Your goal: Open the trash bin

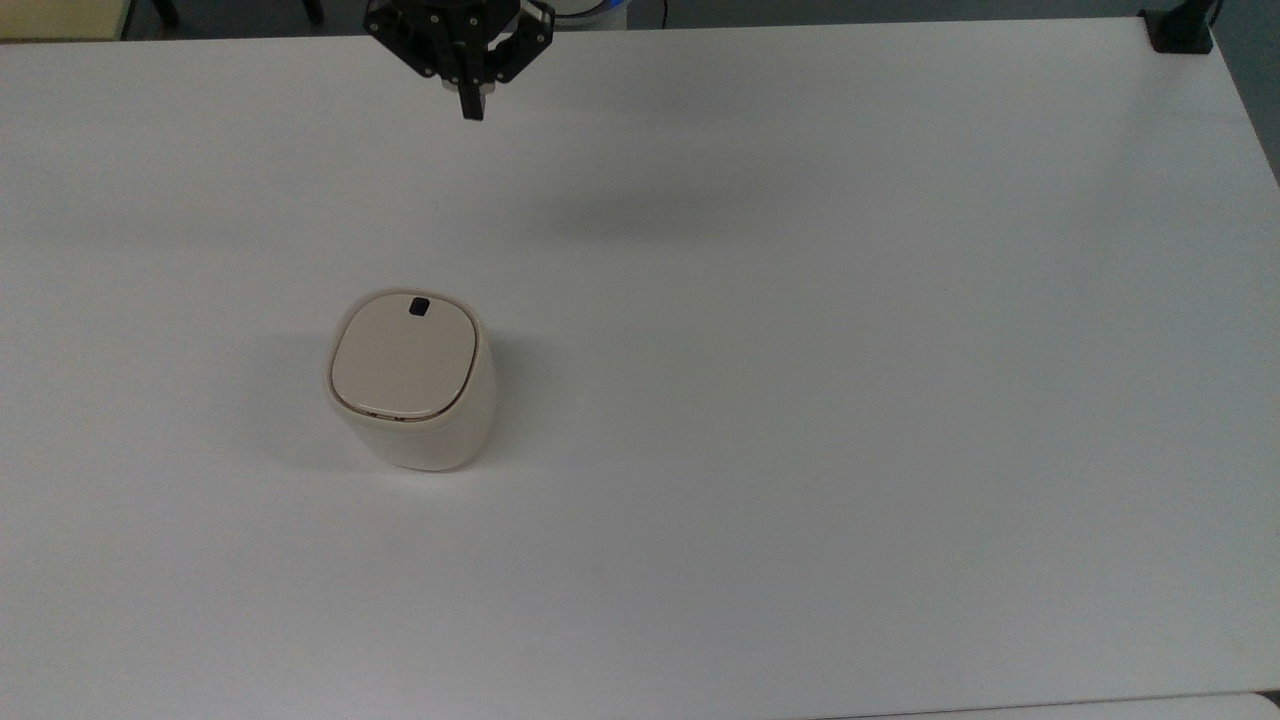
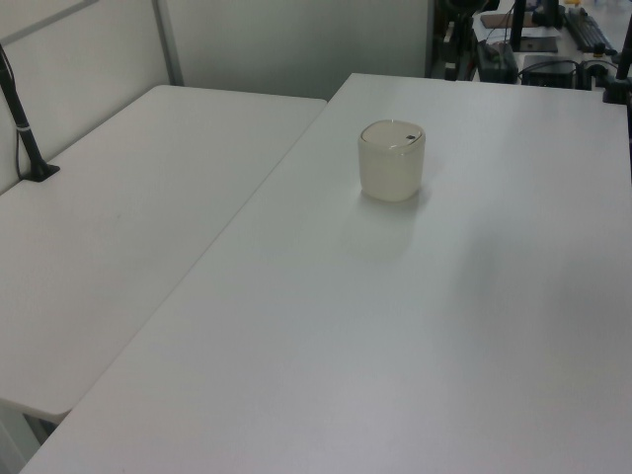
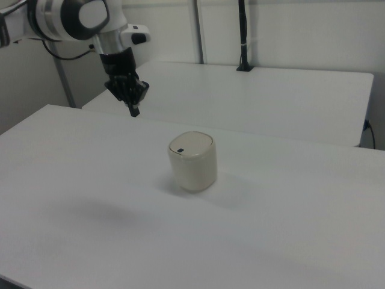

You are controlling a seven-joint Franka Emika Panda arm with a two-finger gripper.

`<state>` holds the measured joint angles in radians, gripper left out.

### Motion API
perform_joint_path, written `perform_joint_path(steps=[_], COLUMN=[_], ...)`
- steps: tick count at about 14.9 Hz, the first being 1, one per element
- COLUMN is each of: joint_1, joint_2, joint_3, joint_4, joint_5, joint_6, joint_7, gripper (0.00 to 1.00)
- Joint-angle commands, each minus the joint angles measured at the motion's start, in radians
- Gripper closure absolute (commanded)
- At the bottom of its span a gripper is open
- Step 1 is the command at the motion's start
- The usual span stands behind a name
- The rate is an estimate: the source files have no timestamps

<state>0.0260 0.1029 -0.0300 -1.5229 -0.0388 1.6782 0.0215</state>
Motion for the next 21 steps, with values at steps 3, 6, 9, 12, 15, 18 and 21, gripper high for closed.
perform_joint_path(steps=[3,6,9,12,15,18,21], joint_1=[-0.034,-0.052,-0.061,-0.080,-0.080,-0.080,-0.081], joint_2=[0.112,0.168,0.205,0.247,0.277,0.288,0.296], joint_3=[-0.005,-0.005,-0.005,-0.005,-0.005,-0.005,-0.005], joint_4=[0.007,0.007,0.007,0.007,0.006,0.001,0.000], joint_5=[0.000,0.000,0.000,-0.001,-0.001,-0.004,-0.009], joint_6=[0.178,0.239,0.281,0.325,0.357,0.362,0.362], joint_7=[-0.015,-0.014,-0.011,-0.009,-0.009,-0.009,-0.009], gripper=[1.00,1.00,1.00,1.00,1.00,1.00,1.00])
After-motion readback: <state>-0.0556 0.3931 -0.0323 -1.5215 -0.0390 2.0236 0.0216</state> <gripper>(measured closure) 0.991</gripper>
